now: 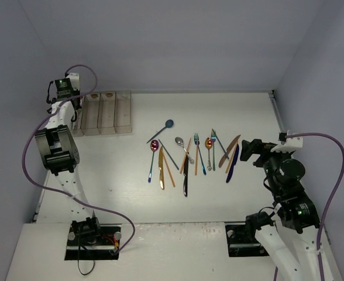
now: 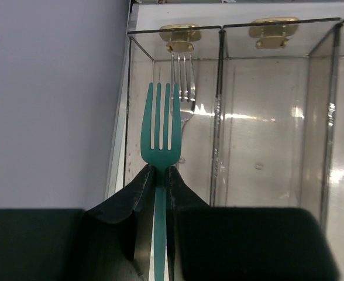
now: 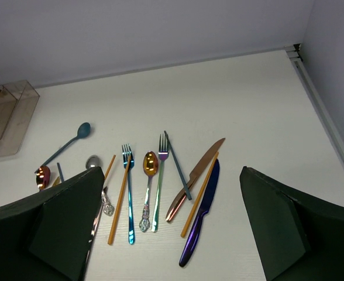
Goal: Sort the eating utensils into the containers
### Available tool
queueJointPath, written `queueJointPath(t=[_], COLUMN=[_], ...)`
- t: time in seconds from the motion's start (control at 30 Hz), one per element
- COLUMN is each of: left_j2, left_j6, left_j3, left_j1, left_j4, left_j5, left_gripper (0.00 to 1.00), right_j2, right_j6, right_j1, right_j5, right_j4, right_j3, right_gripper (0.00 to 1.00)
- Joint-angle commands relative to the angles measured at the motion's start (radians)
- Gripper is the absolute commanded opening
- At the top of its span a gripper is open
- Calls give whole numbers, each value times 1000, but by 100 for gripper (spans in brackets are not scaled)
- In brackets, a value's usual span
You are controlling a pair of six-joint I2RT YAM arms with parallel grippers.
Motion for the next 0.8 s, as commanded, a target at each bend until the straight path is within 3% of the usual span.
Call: queueJointPath(t=[0.0, 0.13, 0.23, 0.4, 0.63, 0.77], left_j2=[-8, 18, 23, 4, -55, -171], left_j6=[23, 9, -2, -29, -77, -166], left_j3=[66, 57, 56, 36, 8, -64], left_j1=[32, 45, 52, 52, 52, 42], left_j4=[93, 107, 105, 129, 152, 171], left_j5=[47, 43, 67, 98, 124, 137], left_gripper=[0, 2, 18, 33, 36, 46], right_j2=[69, 93, 99, 86, 59, 52], right_j6=[14, 17, 17, 17, 17, 11], right_j1=[3, 2, 2, 3, 3, 3], right_j5=[-45, -52, -52, -54, -58, -59], right_j4=[62, 62, 62, 61, 62, 62], right_j3=[57, 63, 67, 67, 60, 65], right_gripper=[100, 100, 100, 100, 100, 100])
